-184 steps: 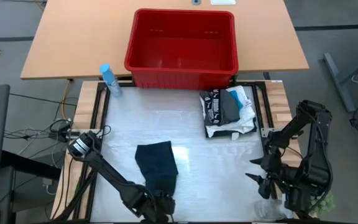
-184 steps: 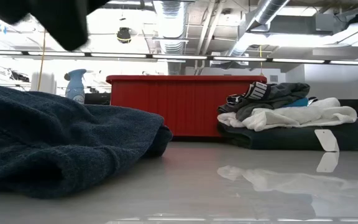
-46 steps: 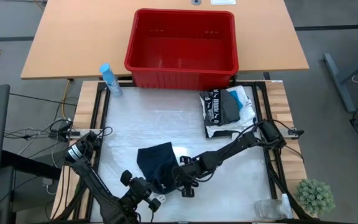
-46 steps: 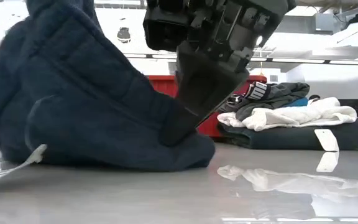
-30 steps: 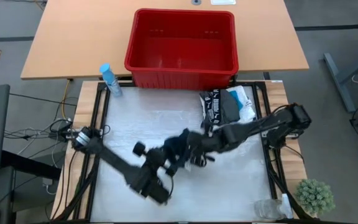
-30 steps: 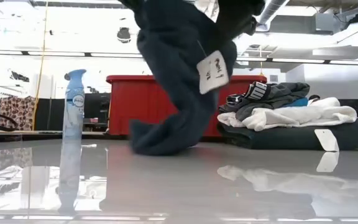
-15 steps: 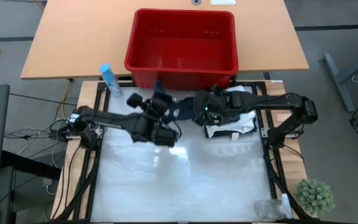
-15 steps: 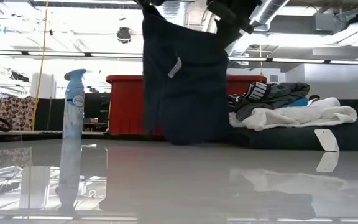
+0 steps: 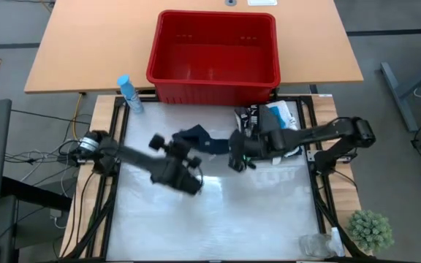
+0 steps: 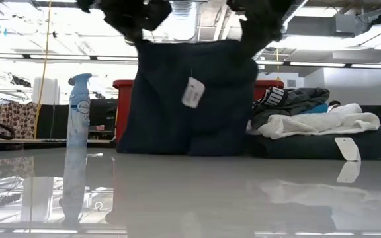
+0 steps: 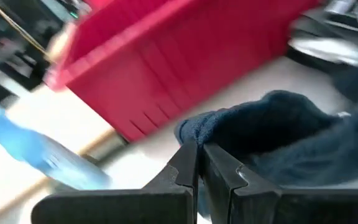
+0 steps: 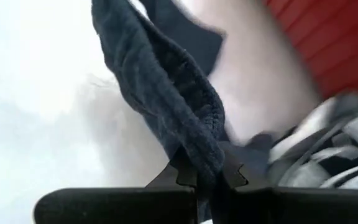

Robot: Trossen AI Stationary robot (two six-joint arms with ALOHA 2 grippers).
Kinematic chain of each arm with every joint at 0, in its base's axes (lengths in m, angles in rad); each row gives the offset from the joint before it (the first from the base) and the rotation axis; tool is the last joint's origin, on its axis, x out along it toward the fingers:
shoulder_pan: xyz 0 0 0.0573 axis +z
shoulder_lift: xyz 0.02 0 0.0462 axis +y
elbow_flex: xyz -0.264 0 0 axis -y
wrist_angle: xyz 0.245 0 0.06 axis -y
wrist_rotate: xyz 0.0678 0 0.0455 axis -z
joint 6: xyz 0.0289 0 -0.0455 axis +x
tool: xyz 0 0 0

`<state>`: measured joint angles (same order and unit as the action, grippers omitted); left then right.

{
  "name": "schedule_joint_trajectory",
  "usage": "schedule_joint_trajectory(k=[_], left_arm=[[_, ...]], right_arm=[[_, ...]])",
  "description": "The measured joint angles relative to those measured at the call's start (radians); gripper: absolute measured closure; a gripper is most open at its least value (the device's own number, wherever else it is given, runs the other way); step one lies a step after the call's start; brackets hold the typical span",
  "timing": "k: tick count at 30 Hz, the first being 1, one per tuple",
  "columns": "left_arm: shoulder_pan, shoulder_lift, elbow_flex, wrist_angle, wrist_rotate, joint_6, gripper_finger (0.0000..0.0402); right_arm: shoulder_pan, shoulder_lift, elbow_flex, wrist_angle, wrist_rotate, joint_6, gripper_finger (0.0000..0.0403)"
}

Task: Fold laundry
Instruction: Fold the black shorts

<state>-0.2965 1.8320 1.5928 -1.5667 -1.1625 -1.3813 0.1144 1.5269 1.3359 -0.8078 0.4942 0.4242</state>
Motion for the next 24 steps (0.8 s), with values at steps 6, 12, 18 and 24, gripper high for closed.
schedule_joint_trajectory(k=[6, 12, 18, 24], left_arm=[[-0.213, 0.001, -0.112, 0.193, 0.108, -0.204, 0.0401], [-0.365, 0.001, -0.196, 0.607, 0.161, -0.095, 0.0401], [-0.412, 0.046, -0.242, 0.722, 0.311, -0.124, 0.0401], [-0.457, 0.085, -0.241, 0.72, 0.415, -0.176, 0.0401]], right_arm=[[0.176, 0.001, -0.106, 0.1, -0.001, 0.185, 0.037], [0.302, 0.036, -0.16, 0.246, -0.009, 0.305, 0.037], [0.38, 0.155, -0.164, 0.295, -0.091, 0.394, 0.037], [0.463, 0.237, -0.158, 0.3, -0.156, 0.449, 0.037]])
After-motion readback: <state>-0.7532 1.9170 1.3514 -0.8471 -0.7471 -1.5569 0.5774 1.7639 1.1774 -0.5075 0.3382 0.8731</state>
